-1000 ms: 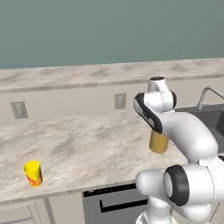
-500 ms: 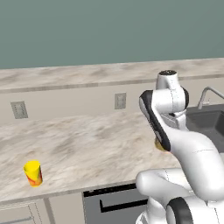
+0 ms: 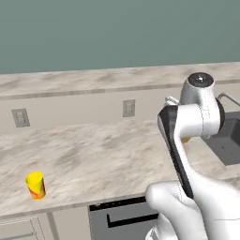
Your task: Place the pitcher and cup on the dining counter for serving.
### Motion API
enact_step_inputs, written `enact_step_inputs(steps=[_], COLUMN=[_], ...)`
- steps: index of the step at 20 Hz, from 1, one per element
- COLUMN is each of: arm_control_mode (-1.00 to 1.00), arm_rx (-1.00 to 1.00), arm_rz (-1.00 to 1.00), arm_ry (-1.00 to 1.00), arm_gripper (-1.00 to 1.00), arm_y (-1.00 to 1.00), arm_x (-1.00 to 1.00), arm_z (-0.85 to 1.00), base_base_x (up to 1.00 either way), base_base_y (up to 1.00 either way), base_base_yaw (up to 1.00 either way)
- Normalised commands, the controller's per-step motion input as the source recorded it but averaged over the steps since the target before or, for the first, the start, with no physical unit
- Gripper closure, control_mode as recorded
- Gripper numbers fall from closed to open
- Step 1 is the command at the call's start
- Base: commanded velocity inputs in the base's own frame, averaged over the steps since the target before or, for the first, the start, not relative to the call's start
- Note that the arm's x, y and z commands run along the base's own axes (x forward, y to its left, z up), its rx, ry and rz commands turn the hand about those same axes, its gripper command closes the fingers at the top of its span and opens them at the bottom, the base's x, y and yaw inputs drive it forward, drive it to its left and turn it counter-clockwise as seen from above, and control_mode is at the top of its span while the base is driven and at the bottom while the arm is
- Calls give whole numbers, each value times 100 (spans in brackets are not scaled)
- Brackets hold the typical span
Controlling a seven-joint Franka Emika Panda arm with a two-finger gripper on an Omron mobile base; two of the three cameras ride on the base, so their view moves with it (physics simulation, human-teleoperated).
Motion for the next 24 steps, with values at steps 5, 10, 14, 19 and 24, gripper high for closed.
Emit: enact_step_inputs(steps=[5, 10, 14, 19, 24], arm_control_mode=[-100, 100, 100, 100, 100], arm_rx=[-9, -4, 0, 0, 0], arm_rz=[23, 14, 0, 0, 0], arm_ry=[-28, -8, 0, 0, 0], arm_gripper=[100, 100, 100, 100, 100], arm_y=[12, 10, 0, 0, 0], arm_x=[-42, -39, 0, 0, 0], arm_z=[59, 23, 0, 0, 0], base_base_x=[0, -39, -100, -76, -4], base_base_y=[0, 4, 46, 100, 100], base_base_yaw=[0, 11, 30, 25, 11])
